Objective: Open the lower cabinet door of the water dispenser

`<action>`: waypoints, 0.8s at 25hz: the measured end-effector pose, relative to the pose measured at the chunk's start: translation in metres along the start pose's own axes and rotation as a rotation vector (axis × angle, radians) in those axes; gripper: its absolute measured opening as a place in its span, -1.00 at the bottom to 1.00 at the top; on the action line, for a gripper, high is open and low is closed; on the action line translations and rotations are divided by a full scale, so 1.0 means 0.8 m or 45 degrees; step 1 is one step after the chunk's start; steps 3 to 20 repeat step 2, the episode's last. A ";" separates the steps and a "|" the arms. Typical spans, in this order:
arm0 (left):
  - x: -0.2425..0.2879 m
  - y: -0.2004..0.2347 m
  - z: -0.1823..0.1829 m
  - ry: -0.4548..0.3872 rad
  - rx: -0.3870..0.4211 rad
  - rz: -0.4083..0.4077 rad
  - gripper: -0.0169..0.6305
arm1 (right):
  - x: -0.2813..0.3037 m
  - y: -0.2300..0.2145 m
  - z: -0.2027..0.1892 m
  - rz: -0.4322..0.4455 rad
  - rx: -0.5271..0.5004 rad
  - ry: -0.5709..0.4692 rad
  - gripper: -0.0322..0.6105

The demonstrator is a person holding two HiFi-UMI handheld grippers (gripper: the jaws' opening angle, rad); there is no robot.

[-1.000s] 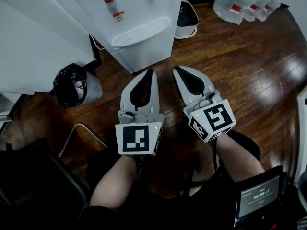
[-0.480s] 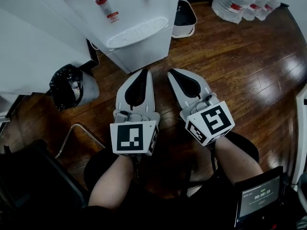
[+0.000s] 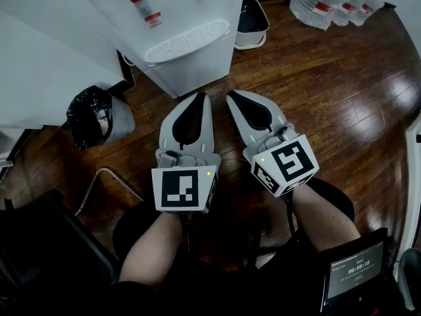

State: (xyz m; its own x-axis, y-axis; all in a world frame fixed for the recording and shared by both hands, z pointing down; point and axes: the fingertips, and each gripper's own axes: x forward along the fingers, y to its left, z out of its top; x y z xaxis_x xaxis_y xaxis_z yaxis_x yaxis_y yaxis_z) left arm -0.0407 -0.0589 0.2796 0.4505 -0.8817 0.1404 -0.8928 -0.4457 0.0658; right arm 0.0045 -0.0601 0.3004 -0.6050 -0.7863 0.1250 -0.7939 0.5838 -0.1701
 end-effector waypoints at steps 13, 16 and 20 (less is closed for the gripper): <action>-0.004 0.001 0.003 -0.005 -0.005 0.002 -0.88 | -0.003 0.005 0.001 0.002 -0.004 0.002 -0.89; -0.004 0.001 0.003 -0.005 -0.005 0.002 -0.88 | -0.003 0.005 0.001 0.002 -0.004 0.002 -0.89; -0.004 0.001 0.003 -0.005 -0.005 0.002 -0.88 | -0.003 0.005 0.001 0.002 -0.004 0.002 -0.89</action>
